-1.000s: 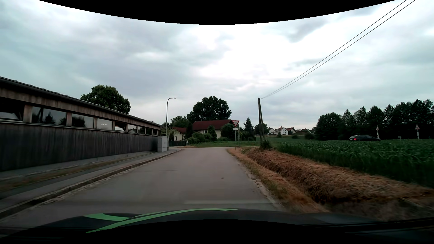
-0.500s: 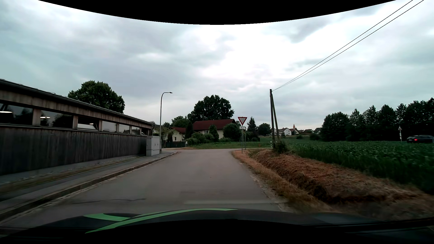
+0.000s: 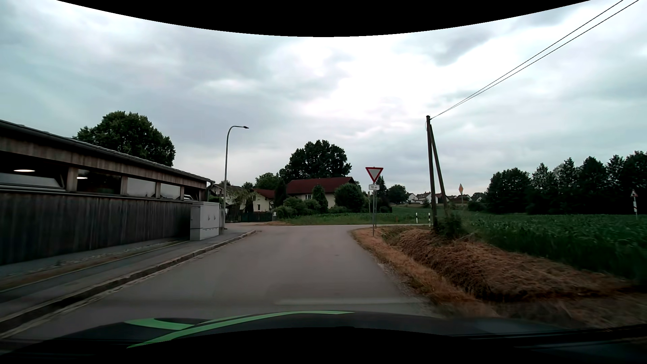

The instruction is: Follow the waypoints while adhering to traffic rules and regulations

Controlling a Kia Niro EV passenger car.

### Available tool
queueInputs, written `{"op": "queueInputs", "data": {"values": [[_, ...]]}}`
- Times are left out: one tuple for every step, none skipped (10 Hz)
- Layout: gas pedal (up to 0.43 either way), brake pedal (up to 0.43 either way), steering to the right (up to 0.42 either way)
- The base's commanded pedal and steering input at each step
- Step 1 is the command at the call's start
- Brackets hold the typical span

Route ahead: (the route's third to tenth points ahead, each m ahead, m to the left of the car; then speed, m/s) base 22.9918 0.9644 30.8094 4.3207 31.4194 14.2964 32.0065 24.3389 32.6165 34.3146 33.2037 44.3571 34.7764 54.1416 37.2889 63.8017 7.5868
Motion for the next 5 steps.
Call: {"op": "queueInputs", "data": {"values": [[0.000,0.030,-0.005],[0.000,0.043,-0.005],[0.000,0.049,-0.005],[0.000,0.055,-0.005],[0.000,0.061,-0.003]]}}
